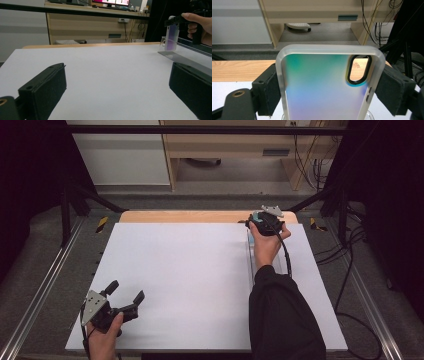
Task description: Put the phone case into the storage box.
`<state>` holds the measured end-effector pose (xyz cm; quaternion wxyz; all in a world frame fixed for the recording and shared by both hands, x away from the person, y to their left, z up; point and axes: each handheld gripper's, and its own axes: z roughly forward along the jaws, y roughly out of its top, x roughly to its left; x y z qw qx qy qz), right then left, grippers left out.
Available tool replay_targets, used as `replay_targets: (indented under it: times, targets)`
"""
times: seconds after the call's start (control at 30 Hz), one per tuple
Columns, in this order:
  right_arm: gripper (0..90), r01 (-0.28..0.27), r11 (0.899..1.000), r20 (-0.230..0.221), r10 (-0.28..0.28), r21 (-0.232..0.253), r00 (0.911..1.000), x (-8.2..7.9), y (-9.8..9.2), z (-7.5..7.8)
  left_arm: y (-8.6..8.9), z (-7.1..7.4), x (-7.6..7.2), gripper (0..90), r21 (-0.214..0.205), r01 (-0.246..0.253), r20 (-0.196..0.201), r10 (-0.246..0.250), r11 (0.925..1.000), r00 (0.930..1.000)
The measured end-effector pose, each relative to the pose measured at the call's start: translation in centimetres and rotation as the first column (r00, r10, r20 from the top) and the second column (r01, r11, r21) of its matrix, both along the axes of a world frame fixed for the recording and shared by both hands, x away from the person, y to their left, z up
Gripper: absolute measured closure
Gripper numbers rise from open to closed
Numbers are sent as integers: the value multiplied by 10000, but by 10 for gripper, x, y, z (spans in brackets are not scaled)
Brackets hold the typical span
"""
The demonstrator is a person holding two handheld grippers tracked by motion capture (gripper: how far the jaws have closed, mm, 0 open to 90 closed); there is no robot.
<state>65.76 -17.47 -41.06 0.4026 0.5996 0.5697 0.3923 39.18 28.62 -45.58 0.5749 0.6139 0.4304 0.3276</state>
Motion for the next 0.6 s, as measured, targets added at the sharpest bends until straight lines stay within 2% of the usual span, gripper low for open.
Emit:
replay_targets:
  times: [0.23,0.47,0.6]
  targets:
    - [174,124,9999,53,-125,89,9999,1,-1,-1,-1,0,0,8,9,14,-6,-14,10000,10000]
    - [174,130,9998,24,-129,-158,9999,2,0,-3,-1,0,0,8,47,35,-2,-35,10000,10000]
    - [175,113,9998,5,-113,-145,9999,2,0,-4,-1,0,0,8,48,41,-8,-41,10000,10000]
